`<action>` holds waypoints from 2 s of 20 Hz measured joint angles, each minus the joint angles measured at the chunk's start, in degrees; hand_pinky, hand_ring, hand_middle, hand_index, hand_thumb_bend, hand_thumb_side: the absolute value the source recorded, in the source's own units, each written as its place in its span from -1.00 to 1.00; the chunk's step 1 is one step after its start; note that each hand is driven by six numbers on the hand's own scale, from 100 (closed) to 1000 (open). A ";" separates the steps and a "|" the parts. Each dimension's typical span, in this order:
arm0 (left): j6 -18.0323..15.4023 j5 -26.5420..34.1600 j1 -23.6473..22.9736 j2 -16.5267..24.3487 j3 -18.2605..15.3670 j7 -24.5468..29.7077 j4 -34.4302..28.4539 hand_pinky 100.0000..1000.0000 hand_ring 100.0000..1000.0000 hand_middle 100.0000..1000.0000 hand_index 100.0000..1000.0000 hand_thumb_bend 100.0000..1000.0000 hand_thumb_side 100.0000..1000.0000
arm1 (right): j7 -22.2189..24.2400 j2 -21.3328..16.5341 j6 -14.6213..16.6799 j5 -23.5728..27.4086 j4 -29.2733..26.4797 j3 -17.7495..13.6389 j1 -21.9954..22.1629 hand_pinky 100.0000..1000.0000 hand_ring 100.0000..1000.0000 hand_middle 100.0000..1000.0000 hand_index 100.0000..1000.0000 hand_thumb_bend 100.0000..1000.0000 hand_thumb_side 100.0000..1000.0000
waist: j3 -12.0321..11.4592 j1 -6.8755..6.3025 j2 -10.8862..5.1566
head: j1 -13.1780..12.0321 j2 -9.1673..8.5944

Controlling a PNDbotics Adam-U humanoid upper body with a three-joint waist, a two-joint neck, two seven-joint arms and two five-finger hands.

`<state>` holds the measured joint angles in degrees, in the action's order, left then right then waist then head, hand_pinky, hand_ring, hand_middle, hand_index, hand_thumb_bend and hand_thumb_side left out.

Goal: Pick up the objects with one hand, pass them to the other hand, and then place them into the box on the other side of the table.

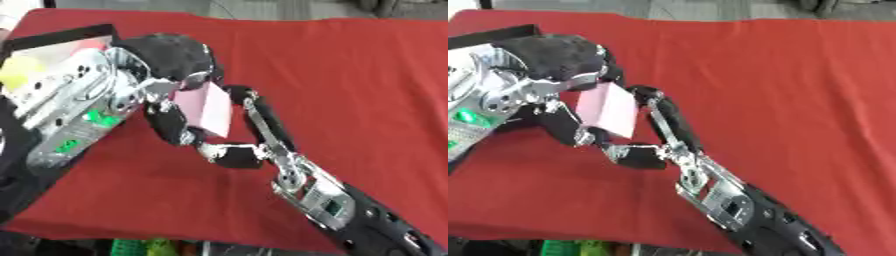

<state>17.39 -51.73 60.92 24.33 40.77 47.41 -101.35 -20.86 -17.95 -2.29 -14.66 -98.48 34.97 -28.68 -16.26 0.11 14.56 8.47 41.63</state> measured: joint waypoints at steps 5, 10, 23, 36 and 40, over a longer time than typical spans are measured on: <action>-0.26 -0.63 -0.40 -0.01 0.00 -0.44 0.03 0.50 0.38 -0.06 -0.27 -0.43 -1.00 | 0.97 0.02 -0.94 -0.87 0.31 0.03 0.00 0.65 0.26 0.11 0.57 -0.90 -0.20 | 0.00 0.00 0.00 | -0.03 0.00; -0.48 -1.66 -0.51 -0.01 -0.20 -0.45 0.18 0.50 0.38 -0.06 -0.29 -0.40 -0.99 | 3.94 0.02 -2.44 -4.43 0.36 0.14 0.03 0.79 0.39 0.23 0.78 -0.63 -0.10 | 0.02 0.06 0.00 | -0.16 0.00; -0.24 -2.24 -1.99 0.66 -1.41 -2.14 3.52 0.49 0.37 -0.09 -0.33 -0.32 -0.98 | 11.45 -0.04 -3.20 -8.76 -0.12 -0.54 0.26 0.88 0.41 0.33 0.82 -0.15 -1.00 | 0.32 0.10 0.00 | -0.31 0.00; 0.29 -4.00 -3.71 4.20 -4.31 -3.30 6.28 0.50 0.37 -0.10 -0.35 -0.28 -0.96 | 13.59 -0.56 -3.51 -6.83 -1.53 -0.64 0.47 0.87 0.39 0.32 0.80 -0.22 -1.00 | 0.38 0.18 0.00 | -0.74 -0.01; 1.03 -3.93 -4.74 6.33 -5.85 -3.96 6.17 0.50 0.36 -0.11 -0.35 -0.32 -0.97 | 13.20 -0.97 -3.90 -6.68 -1.87 -0.67 0.47 0.86 0.38 0.31 0.80 -0.25 -1.00 | 0.36 0.20 0.00 | -0.77 -0.01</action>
<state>18.42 -55.67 56.18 30.66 34.92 43.45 -95.18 -7.66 -18.92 -6.19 -21.34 -100.36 34.31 -28.21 -15.91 0.32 14.57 7.70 41.62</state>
